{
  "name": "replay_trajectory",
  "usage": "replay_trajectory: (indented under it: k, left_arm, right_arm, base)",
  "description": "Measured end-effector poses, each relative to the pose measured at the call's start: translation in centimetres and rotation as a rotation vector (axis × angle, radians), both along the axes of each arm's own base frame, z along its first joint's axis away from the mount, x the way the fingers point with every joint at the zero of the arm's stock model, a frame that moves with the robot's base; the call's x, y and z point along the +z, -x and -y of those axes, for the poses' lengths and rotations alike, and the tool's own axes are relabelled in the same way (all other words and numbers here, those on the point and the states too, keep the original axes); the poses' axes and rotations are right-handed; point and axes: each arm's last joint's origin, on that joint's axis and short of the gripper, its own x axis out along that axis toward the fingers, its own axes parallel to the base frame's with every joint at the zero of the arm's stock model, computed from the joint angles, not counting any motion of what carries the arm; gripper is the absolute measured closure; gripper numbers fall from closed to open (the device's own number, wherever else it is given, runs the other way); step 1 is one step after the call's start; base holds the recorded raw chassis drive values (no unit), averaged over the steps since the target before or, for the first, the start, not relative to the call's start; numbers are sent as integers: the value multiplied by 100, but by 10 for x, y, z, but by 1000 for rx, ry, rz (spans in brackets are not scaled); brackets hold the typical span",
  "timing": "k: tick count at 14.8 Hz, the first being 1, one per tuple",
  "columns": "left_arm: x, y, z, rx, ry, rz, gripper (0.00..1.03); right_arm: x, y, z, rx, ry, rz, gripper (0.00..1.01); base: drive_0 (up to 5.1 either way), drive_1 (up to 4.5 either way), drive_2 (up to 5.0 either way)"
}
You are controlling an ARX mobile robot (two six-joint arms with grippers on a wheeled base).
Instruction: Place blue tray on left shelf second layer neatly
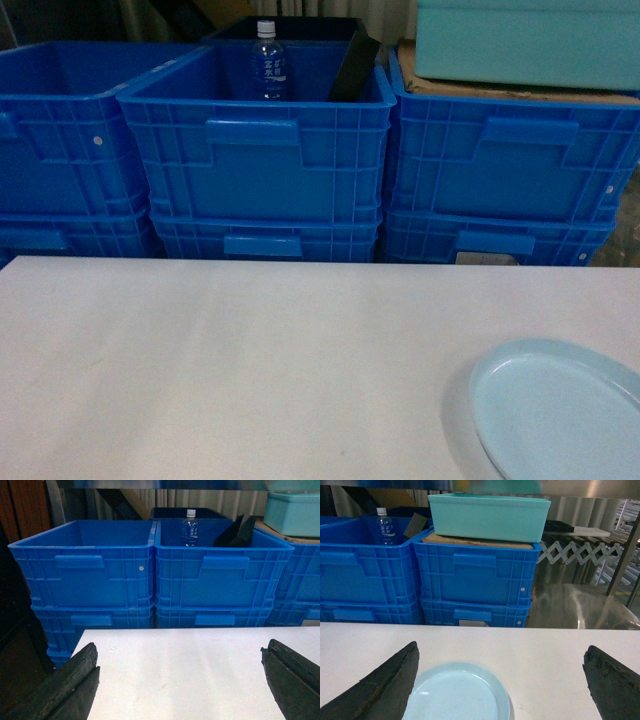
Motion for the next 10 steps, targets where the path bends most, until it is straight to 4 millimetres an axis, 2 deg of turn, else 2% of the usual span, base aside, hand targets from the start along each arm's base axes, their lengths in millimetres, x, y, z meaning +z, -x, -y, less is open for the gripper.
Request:
replay_trajectory:
  k: [10]
  left_arm:
    - [0, 0, 0, 0, 0, 0, 5]
  right_arm:
    - [0, 0, 0, 0, 0, 0, 3]
  base:
    - [0, 0, 0]
